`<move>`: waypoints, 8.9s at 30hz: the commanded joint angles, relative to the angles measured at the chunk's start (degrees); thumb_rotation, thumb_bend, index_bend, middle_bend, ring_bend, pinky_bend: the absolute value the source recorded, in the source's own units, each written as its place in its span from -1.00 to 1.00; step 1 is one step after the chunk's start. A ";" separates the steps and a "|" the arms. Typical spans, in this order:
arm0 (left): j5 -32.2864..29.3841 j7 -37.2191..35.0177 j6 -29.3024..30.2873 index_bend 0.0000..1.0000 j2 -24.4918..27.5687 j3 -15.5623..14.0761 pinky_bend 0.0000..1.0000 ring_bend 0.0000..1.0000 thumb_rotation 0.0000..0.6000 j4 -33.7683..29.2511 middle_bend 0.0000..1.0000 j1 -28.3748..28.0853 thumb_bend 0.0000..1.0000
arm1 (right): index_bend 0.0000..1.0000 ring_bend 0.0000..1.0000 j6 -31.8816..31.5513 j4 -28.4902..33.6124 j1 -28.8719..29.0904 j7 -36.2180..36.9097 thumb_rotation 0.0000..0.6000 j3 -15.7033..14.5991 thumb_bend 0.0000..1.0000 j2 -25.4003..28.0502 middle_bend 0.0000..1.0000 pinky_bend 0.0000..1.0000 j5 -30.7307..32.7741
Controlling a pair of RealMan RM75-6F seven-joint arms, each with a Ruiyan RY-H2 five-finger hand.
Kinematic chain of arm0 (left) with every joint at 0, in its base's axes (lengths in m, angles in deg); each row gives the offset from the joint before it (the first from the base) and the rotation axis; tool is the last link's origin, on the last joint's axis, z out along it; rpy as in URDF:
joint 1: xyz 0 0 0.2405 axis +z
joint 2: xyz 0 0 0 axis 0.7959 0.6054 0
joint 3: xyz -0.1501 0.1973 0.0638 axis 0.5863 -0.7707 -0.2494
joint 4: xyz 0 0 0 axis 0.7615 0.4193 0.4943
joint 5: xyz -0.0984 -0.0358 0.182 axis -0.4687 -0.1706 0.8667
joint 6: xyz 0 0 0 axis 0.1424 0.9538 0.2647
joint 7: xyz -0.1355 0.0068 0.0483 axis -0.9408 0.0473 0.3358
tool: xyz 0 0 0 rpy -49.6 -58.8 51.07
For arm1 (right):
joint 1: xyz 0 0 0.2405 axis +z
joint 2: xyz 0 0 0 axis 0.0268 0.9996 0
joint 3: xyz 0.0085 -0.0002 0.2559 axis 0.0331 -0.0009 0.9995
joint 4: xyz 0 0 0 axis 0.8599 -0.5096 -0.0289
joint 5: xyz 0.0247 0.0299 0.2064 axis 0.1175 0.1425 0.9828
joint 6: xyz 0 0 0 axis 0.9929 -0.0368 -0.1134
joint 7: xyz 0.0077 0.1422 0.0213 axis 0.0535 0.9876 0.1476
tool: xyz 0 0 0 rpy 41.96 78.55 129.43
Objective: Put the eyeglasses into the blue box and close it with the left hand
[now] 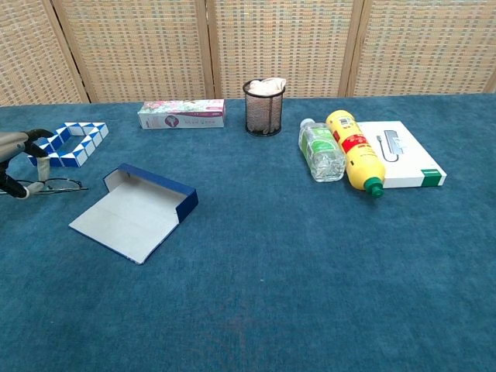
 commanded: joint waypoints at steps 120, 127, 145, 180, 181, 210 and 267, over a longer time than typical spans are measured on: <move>29.66 -18.53 20.88 -0.48 -6.70 -15.30 -1.00 -1.00 1.00 6.93 -1.00 2.83 -0.45 | -1.00 -1.00 0.68 0.26 0.13 3.24 1.00 -0.20 -0.89 0.60 -1.00 -1.00 -0.02; 29.75 -19.83 21.03 -0.48 -8.14 -15.56 -1.00 -1.00 1.00 9.62 -1.00 3.51 -0.44 | -1.00 -1.00 0.64 0.25 0.11 3.33 1.00 -0.23 -0.89 0.62 -1.00 -1.00 -0.07; 29.20 -23.27 19.15 -0.48 -12.02 -14.66 -1.00 -1.00 1.00 17.35 -1.00 2.77 -0.44 | -1.00 -1.00 0.64 0.27 0.12 3.25 1.00 -0.24 -0.89 0.60 -1.00 -1.00 -0.10; 27.70 -21.45 15.61 -0.33 -12.09 -12.25 -1.00 -1.00 1.00 16.92 -1.00 -0.75 0.02 | -1.00 -1.00 0.57 0.20 0.11 3.40 1.00 -0.26 -0.89 0.59 -1.00 -1.00 -0.21; 27.43 -21.06 14.91 -0.33 -12.15 -12.06 -1.00 -1.00 1.00 16.71 -1.00 -1.05 0.02 | -1.00 -1.00 0.58 0.19 0.11 3.39 1.00 -0.26 -0.89 0.59 -1.00 -1.00 -0.19; 29.13 -17.69 17.75 0.51 -1.36 -15.74 -1.00 -1.00 1.00 5.11 -1.00 1.94 0.09 | -1.00 -1.00 0.55 0.31 0.08 3.81 1.00 -0.29 -0.89 0.61 -1.00 -1.00 -0.24; 20.52 -12.07 6.39 -1.00 11.53 -9.01 -1.00 -1.00 1.00 -17.43 -1.00 -2.85 -0.04 | -1.00 -1.00 0.82 0.39 0.16 4.29 1.00 -0.29 -0.89 0.76 -1.00 -1.00 -0.10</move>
